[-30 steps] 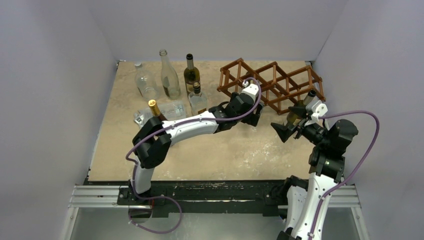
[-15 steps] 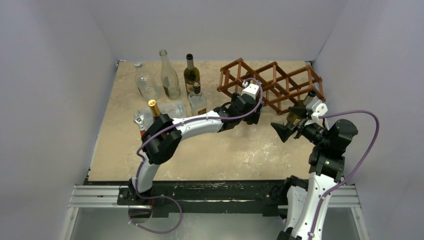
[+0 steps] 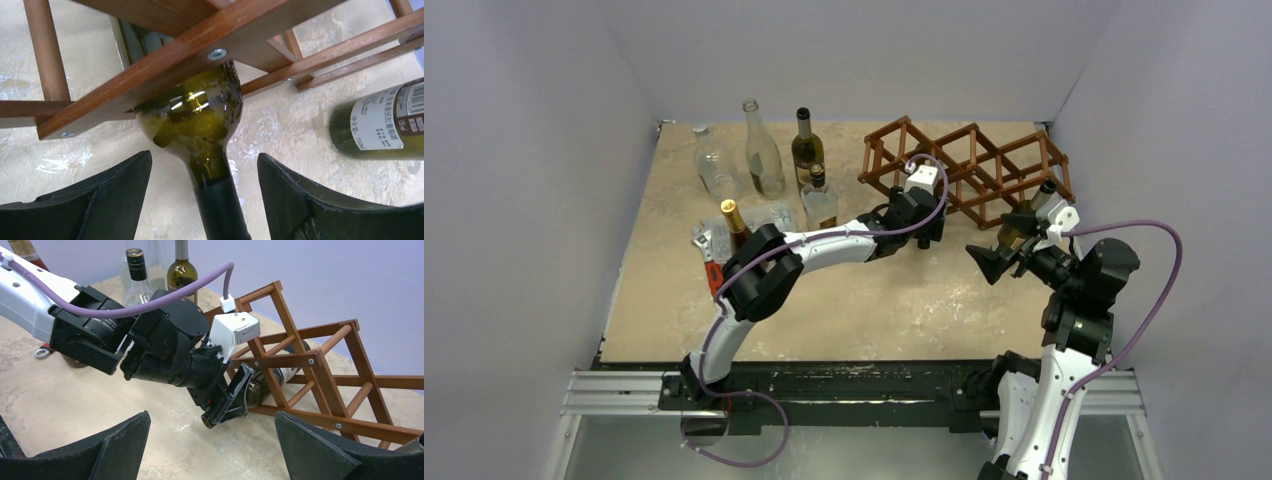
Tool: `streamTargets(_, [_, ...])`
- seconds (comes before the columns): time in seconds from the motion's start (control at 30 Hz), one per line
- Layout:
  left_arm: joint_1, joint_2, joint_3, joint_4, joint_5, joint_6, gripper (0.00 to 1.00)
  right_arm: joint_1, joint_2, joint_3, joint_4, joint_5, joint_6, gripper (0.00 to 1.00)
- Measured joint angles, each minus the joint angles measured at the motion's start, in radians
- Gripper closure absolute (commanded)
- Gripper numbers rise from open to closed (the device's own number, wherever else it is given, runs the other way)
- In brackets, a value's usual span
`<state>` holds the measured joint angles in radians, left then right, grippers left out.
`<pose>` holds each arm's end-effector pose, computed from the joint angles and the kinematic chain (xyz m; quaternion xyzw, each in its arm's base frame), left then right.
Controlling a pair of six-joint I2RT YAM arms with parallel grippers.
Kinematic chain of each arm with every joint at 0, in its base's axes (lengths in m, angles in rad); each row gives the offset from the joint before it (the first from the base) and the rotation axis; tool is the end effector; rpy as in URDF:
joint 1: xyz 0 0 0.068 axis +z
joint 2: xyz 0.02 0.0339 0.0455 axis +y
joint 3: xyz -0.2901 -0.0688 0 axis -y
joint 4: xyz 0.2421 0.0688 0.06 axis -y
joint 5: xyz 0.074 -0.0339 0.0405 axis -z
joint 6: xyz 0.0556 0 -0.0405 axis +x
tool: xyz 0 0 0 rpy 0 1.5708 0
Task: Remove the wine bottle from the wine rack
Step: Pick up the wine bottle from the wine rack.
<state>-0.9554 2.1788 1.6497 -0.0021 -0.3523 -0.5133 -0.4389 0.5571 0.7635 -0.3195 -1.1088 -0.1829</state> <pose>0.3238 -0.4248 0.2173 0.1024 0.8528 -0.2148 0.4649 0.1086 0.0040 0.3641 -0.2668 0.6738 0.2006 0.6592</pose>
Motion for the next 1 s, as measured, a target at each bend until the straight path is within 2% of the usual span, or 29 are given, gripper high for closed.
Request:
streamTargets(0.73, [0.007, 0.099, 0.050, 0.053, -0.032, -0.048, 0.38, 0.000, 0.000, -0.001, 0.000, 0.005, 0.000, 0.01])
streamTargets(0.9, [0.008, 0.106, 0.058, 0.052, -0.044, -0.054, 0.47, 0.000, 0.004, -0.001, 0.000, 0.018, 0.000, 0.01])
streamTargets(1.0, [0.011, 0.113, 0.066, 0.052, -0.046, -0.067, 0.62, 0.000, 0.006, -0.001, 0.000, 0.019, 0.000, 0.01])
